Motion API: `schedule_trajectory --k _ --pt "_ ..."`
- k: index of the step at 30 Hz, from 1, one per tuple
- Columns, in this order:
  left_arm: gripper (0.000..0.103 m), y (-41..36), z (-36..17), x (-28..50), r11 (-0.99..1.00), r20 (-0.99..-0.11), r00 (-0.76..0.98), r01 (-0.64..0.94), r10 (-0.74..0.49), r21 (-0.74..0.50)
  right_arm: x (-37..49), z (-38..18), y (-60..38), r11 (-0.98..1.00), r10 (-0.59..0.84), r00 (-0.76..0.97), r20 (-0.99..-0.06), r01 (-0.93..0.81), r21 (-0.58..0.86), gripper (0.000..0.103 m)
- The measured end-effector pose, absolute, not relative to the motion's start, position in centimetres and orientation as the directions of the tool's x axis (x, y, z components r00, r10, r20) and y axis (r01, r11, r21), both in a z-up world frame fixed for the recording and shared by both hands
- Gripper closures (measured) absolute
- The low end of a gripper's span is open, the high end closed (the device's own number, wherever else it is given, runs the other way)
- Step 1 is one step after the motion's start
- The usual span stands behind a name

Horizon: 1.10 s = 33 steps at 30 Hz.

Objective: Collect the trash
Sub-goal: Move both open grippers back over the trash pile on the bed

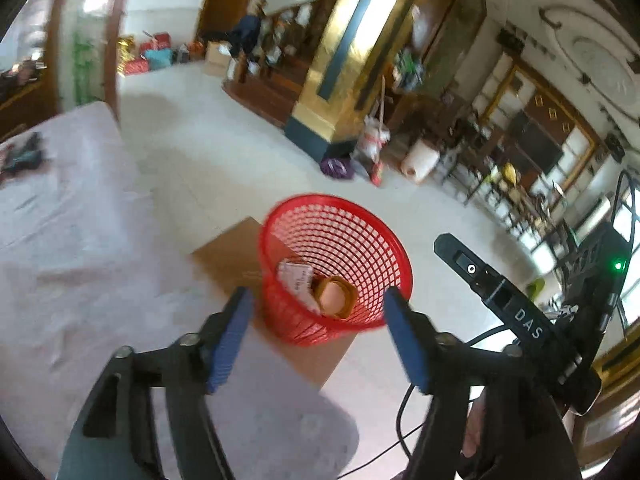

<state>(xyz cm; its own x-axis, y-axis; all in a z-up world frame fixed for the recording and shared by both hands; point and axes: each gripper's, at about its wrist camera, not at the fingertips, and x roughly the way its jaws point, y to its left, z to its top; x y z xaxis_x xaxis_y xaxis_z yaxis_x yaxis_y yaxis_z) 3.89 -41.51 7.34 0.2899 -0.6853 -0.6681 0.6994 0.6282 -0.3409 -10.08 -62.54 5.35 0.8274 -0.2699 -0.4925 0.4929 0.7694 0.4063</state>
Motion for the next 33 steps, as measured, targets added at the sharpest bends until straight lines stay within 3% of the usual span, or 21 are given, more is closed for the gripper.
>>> schedule_trajectory --k 5,11,19,33 --pt "0.029 -32.8 9.1 1.6 0.693 -0.633 0.384 0.626 -0.672 -0.356 -11.0 7.8 -55.7 0.846 -0.153 0.899 -0.411 0.334 0.415 0.029" --pt "0.028 -21.2 10.0 0.7 0.798 -0.628 0.505 0.478 -0.592 -0.367 -8.9 9.4 -46.3 0.91 0.102 0.924 -0.369 0.063 0.41 0.021" --pt "0.027 -6.7 6.9 3.0 0.875 -0.677 0.578 0.152 -0.456 -0.459 -4.5 7.0 -36.8 0.897 0.342 0.84 -0.422 -0.159 0.412 0.021" --pt "0.027 6.8 7.4 3.7 0.926 -0.687 0.693 -0.075 -0.218 -0.369 2.5 2.1 -25.6 0.856 0.515 0.62 -0.593 -0.413 0.312 0.021"
